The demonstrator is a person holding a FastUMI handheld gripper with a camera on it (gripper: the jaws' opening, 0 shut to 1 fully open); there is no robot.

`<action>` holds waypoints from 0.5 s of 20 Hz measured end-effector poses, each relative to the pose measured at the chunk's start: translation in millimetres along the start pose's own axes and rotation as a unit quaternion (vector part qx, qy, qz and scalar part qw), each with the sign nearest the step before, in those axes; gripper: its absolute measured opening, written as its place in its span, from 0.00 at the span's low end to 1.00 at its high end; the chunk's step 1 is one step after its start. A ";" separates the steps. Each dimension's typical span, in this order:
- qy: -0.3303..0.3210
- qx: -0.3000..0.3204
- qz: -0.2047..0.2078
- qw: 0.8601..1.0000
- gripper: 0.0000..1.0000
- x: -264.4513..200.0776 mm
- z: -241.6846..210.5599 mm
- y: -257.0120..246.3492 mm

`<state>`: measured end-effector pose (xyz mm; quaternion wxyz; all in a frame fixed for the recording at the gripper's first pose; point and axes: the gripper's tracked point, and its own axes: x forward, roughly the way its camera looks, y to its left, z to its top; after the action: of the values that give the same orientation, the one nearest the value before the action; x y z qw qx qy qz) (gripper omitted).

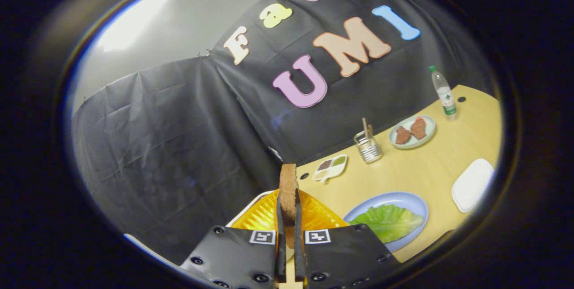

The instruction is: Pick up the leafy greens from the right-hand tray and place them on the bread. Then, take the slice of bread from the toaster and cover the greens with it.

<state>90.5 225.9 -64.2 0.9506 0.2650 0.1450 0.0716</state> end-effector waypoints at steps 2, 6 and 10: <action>0.001 0.017 -0.015 1.000 0.10 -0.6 -9.7 -29.2; 0.021 0.077 -0.031 0.996 0.10 9.4 -42.7 -72.6; 0.033 0.114 -0.063 0.991 0.10 24.6 -66.1 -114.0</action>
<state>99.8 166.3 -183.9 0.9117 0.3591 0.1996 0.0038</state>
